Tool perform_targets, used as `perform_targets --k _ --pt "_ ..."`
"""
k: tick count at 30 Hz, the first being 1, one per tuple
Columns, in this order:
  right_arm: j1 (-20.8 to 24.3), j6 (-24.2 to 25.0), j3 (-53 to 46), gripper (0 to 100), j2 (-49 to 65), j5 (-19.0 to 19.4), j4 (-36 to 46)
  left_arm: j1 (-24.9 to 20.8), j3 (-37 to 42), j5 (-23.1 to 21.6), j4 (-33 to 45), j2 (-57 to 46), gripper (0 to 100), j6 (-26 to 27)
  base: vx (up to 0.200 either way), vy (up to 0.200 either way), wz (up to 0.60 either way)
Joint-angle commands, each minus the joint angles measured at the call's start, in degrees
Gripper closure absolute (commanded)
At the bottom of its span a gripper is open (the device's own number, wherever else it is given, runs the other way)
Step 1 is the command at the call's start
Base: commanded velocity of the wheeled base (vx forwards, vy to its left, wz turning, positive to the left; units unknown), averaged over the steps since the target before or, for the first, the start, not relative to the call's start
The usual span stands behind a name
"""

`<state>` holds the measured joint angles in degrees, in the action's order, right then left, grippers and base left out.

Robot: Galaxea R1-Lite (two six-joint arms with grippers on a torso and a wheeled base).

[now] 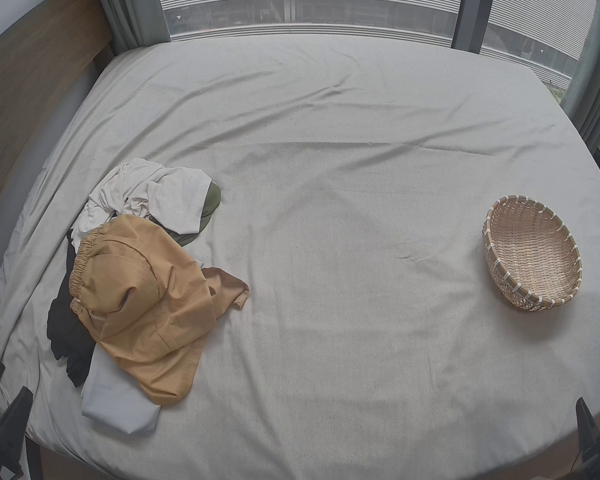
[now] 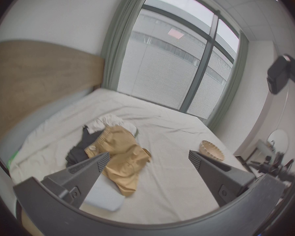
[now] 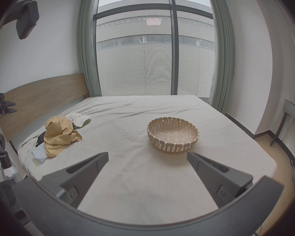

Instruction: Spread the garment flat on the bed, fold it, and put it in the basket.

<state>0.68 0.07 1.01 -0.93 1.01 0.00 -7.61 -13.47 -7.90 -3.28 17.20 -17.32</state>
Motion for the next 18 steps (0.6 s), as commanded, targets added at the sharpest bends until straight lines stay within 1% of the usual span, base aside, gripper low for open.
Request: perform_targets --k 1,6,10,12,13,17,18 --pt "0.02 -0.07 -1.01 0 0.40 0.04 0.00 -2.15 -0.59 -2.56 -0.41 9.69 0 -2.36 0.000 0.000 0.00" --pt "0.02 -0.07 -1.01 0 0.40 0.04 0.00 -2.15 -0.50 -2.91 -0.59 13.03 0 -4.39 0.000 0.000 0.00" --pt "0.02 -0.16 -1.01 0 0.40 0.04 0.00 -2.06 -0.77 -3.44 -1.12 20.33 0 -6.32 0.000 0.000 0.00" --pt "0.02 -0.16 -1.01 0 0.40 0.04 0.00 -1.89 -0.94 -3.97 -2.52 23.67 0 -7.20 0.000 0.000 0.00" --pt "-0.07 -0.16 -1.01 0 0.40 0.04 0.00 -1.71 -0.86 -4.23 -4.89 27.01 0 -7.99 0.000 0.000 0.00" --pt "-0.07 -0.16 -1.01 0 0.40 0.04 0.00 -1.62 -0.42 -4.23 -11.57 36.06 0 -8.34 0.000 0.000 0.00" --pt "-0.07 -0.16 -1.01 0 0.40 0.04 0.00 -1.62 -0.42 -4.23 -11.57 36.06 0 -8.34 0.000 0.000 0.00"
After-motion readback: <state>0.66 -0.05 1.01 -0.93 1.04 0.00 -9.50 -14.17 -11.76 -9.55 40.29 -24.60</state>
